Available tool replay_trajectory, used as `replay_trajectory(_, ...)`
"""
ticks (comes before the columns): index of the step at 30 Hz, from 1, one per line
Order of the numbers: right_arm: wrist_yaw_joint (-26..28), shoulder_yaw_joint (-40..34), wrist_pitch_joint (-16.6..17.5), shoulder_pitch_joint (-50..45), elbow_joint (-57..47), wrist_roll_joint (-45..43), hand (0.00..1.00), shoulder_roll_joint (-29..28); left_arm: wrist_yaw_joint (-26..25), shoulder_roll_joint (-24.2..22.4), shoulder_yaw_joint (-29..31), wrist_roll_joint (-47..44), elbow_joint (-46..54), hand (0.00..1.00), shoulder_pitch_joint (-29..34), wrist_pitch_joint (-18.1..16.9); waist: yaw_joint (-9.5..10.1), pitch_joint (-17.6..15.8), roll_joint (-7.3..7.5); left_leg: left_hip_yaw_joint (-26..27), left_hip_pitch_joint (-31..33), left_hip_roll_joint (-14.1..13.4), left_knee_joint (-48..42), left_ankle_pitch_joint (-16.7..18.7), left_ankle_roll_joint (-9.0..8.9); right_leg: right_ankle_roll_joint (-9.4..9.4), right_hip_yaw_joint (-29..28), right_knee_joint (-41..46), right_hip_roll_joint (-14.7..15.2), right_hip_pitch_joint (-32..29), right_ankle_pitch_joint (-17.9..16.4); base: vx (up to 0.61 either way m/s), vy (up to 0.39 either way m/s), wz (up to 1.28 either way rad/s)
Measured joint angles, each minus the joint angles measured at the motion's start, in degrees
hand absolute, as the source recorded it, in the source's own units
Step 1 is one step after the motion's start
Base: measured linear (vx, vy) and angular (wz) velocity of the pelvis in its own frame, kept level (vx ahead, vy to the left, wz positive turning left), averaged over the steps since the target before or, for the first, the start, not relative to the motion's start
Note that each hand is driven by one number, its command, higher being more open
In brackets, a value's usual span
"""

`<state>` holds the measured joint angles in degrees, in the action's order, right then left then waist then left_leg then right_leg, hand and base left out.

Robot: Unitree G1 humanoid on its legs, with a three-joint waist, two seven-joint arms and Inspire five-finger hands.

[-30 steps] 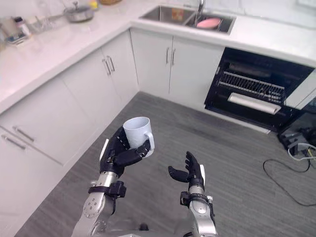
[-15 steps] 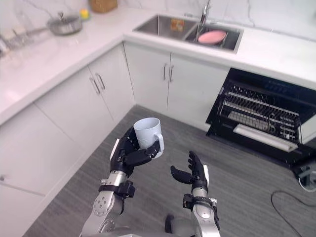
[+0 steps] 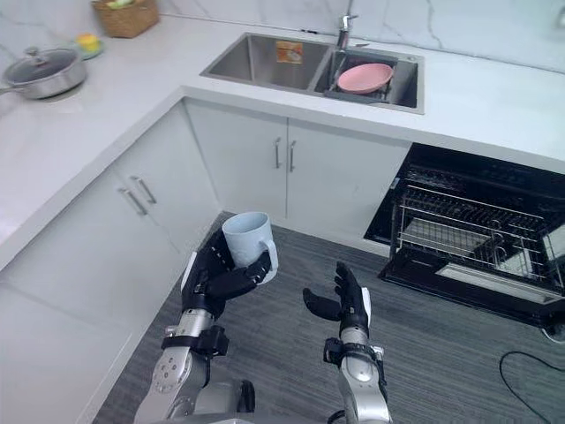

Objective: Walk over to the sink, pick up the cup, carry it to the dishwasher, place the cup inside the dishwasher, then close the dishwasher door

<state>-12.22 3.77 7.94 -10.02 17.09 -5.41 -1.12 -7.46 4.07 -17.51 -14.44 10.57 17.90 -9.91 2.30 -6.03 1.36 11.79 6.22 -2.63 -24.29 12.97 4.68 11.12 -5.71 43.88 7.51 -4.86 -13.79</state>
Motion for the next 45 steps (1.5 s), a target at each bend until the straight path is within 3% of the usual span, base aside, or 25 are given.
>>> replay_trajectory(2, 0.35, 0.61, 0.06, -0.15, -4.26, -0.02, 0.9, -1.2, -0.93, -0.05, 0.28, 1.13, 0.62, 0.3, 0.32, -0.25, -0.43, 0.0, 0.01, 2.63, -6.89, -0.67, 3.93, 2.46, -0.24, -3.97, 4.52, 9.17, 0.14, -7.08, -2.13, 0.33, 0.106, -0.58)
replay_trajectory(5, 1.32, 2.21, 1.73, 0.28, -9.72, -0.12, 0.9, -1.34, -1.17, -0.08, 1.34, 1.15, 0.65, 0.3, 0.35, -0.33, -1.5, 0.26, 0.22, 5.68, -11.59, -1.85, 6.08, 4.55, -1.88, -8.06, 12.31, 4.63, -0.04, -14.61, -4.33, 0.32, 0.011, -0.53)
replay_trajectory(6, 1.55, 2.23, 2.03, 0.58, -10.29, -0.29, 0.9, -1.34, -1.31, -0.09, 1.82, 1.15, 0.63, 0.3, 0.33, -0.32, -1.95, 0.26, 0.22, 6.0, -12.39, -2.18, 6.47, 4.8, -2.32, -8.47, 14.15, 2.25, -0.15, -15.59, -4.33, 0.39, -0.039, -0.3)
replay_trajectory(8, 2.01, 2.2, 2.99, 0.57, -11.6, -2.39, 0.9, -1.13, -1.39, -0.27, 3.45, 1.19, 0.63, 0.3, 0.3, -0.33, -2.99, 0.31, 0.26, 6.6, -15.09, -3.01, 8.19, 5.54, -3.85, -10.54, 18.65, -8.25, -1.84, -16.92, -1.57, 0.5, -0.068, -0.15)
replay_trajectory(9, 2.28, 2.21, 3.23, 0.12, -12.03, -2.56, 0.9, -1.13, -1.41, -0.19, 4.68, 1.41, 0.48, 0.3, 0.23, -0.37, -3.58, 1.13, 1.6, 5.99, -16.41, -2.56, 8.64, 6.43, -5.53, -13.6, 18.62, -17.96, -3.34, -15.72, 8.62, 0.61, -0.053, -0.08)
replay_trajectory(10, 2.24, 1.64, 3.36, -0.25, -12.03, -2.75, 0.9, 0.2, -1.57, -1.57, 4.84, 2.18, -1.73, 0.3, -0.64, -0.28, -3.77, 1.28, -1.71, 4.74, -17.75, -5.14, 8.79, 7.46, -6.87, -15.11, 19.44, -18.76, -5.99, -14.02, 9.25, 0.52, -0.033, -0.1)
replay_trajectory(12, 2.26, 1.05, 3.19, -1.34, -13.24, -4.12, 0.9, 1.34, -1.62, -2.81, 4.87, 2.64, -2.23, 0.3, -1.14, -0.22, -3.71, 1.25, -3.35, 2.88, -17.05, -6.63, 5.55, 5.34, -7.51, -15.82, 19.45, -20.2, -7.73, -12.42, 7.92, 0.5, -0.063, -0.19)
replay_trajectory(14, 2.21, 1.08, 2.76, -4.57, -16.89, -4.7, 0.9, 1.31, -1.47, -4.31, 4.84, 3.34, -2.24, 0.3, -1.14, 0.02, -3.76, 0.7, -4.01, 1.94, -15.05, -8.58, -5.33, 1.16, -8.65, -15.96, 19.11, -23.6, -8.98, -6.91, 7.17, 0.47, -0.075, -0.17)
replay_trajectory(15, 2.22, 1.81, 2.75, -6.91, -20.8, -5.23, 0.9, 1.32, -1.35, -5.28, 4.96, 3.34, -1.88, 0.3, -0.76, -0.02, -3.36, 0.52, -4.12, 1.44, -12.17, -10.2, -15.98, -4.3, -8.95, -16.1, 17.85, -26.47, -9.53, -2.46, 6.86, 0.34, -0.008, -0.36)
replay_trajectory(16, 2.22, 2.29, 2.84, -8.06, -24.03, -6.08, 0.9, 1.27, -1.25, -5.62, 4.93, 3.34, -1.4, 0.3, -0.39, -0.25, -2.91, 0.63, -4.28, 1.2, -9.63, -11.29, -22.42, -3.56, -9.29, -16.0, 16.8, -28.28, -9.83, 0.17, 6.74, 0.37, 0.017, -0.47)
replay_trajectory(18, 2.19, 3.09, 3.88, -8.43, -29.64, -6.78, 0.9, 0.69, -0.99, -6.28, 4.88, 3.34, 0.51, 0.3, 0.52, -0.58, -2.46, 0.71, -4.38, 1.23, -3.23, -12.61, -29.06, 0.69, -8.19, -15.91, 14.57, -30.94, -10.08, 3.1, 6.39, 0.32, 0.063, -0.59)
replay_trajectory(20, 2.37, 3.6, 5.56, -8.01, -33.53, -6.94, 0.9, 0.58, -0.28, -6.57, 4.91, 3.24, 1.03, 0.3, 1.33, -0.7, -0.61, 0.85, -4.02, -0.22, 2.15, -11.92, -24.56, 5.19, -6.39, -15.37, 10.36, -31.88, -9.91, 4.68, 5.44, 0.26, 0.125, -0.85)
replay_trajectory(24, 2.26, 3.52, 6.15, -7.74, -33.55, -7.12, 0.9, 0.85, -0.05, -6.51, 4.95, 3.1, 0.97, 0.3, 2.91, -0.68, -0.11, 0.87, -3.89, -8.48, 5.52, -6.97, -8.0, 6.0, -6.77, -12.4, 5.03, -28.92, -8.34, 5.7, 2.39, 0.23, 0.263, -0.78)
replay_trajectory(25, 2.25, 3.56, 6.05, -7.7, -33.36, -7.13, 0.9, 0.9, -0.02, -6.53, 4.68, 3.1, 0.98, 0.3, 3.03, -0.64, 0.12, 1.18, -4.47, -10.44, 4.28, -5.36, -1.74, -1.15, -6.48, -10.36, 2.36, -25.87, -8.08, 4.48, 0.11, 0.25, 0.383, -0.76)
replay_trajectory(26, 2.21, 4.15, 5.64, -7.83, -32.58, -7.15, 0.9, 0.5, -0.15, -5.93, 5.19, 3.07, 0.84, 0.3, 3.08, -0.5, 0.01, 1.47, -2.9, -8.99, 3.25, -4.25, -1.16, -0.94, -6.19, -9.78, 1.0, -25.17, -6.96, 4.33, -0.68, 0.21, 0.317, -0.61)
replay_trajectory(28, 2.29, 4.59, 5.6, -8.35, -32.5, -7.11, 0.9, -0.1, -0.23, -5.37, 5.23, 3.07, 0.88, 0.3, 2.79, -0.47, -0.8, 2.15, -1.5, -7.84, 3.15, -3.05, -1.38, -0.66, -5.61, -9.58, -0.31, -26.08, -5.36, 4.24, -0.64, 0.17, 0.238, -0.33)
replay_trajectory(29, 2.5, 5.46, 5.56, -8.22, -32.48, -6.98, 0.9, -0.41, -0.32, -5.06, 5.26, 3.07, 0.88, 0.3, 2.93, -0.47, -0.16, 2.49, -0.78, -5.93, 2.46, -2.64, -1.49, -0.21, -4.91, -8.56, -1.82, -27.08, -4.75, 4.31, -0.09, 0.21, 0.281, -0.6)
replay_trajectory(34, 3.79, 6.62, 5.5, -8.12, -32.47, -6.88, 0.9, -0.61, -0.4, -5.07, 5.21, 3.11, 1.11, 0.3, 3.37, -0.5, 0.47, 2.57, -0.65, -1.55, -2.86, -2.79, 1.17, 2.61, -3.97, -7.0, -5.21, -26.51, -4.48, 3.95, 0.36, 0.09, 0.119, -0.82)
replay_trajectory(35, 3.75, 6.6, 5.48, -8.11, -32.32, -6.88, 0.9, -0.64, -0.38, -4.99, 5.23, 3.11, 1.11, 0.3, 3.31, -0.49, 0.51, 2.63, -0.36, -0.28, -3.24, -2.96, 1.58, 2.66, -3.99, -6.88, -4.85, -25.51, -4.47, 2.94, 0.29, 0.01, 0.021, -1.05)
replay_trajectory(40, 3.68, 6.26, 5.4, -4.93, -26.85, -6.69, 0.9, -0.47, -0.44, -4.72, 5.27, 3.11, 1.02, 0.3, 2.83, -0.49, -1.15, 2.88, -0.06, 9.07, -7.28, -3.99, 4.77, 2.63, -3.92, -7.18, 11.22, -19.47, -1.37, -3.31, 0.56, -0.04, -0.013, -0.93)
replay_trajectory(42, 3.53, 5.98, 5.16, -3.48, -23.98, -6.66, 0.9, -0.06, -0.46, -4.66, 4.84, 3.1, 0.65, 0.3, 1.63, -0.49, -2.19, 3.15, -0.29, 8.99, -6.77, -4.15, 4.7, 2.5, -4.13, -8.49, 13.33, -22.04, -1.9, -2.83, 1.79, -0.02, -0.039, -0.27)
replay_trajectory(45, 3.36, 5.57, 4.28, -3.7, -23.13, -6.65, 0.9, 0.62, -0.09, -5.66, 3.96, 3.11, 0.34, 0.3, 0.49, -0.49, -2.11, 3.05, -0.56, 6.75, -6.67, -4.25, 6.04, 1.45, -4.3, -8.84, 13.83, -25.82, -2.92, -1.2, 3.81, 0.0, -0.022, 0.03)
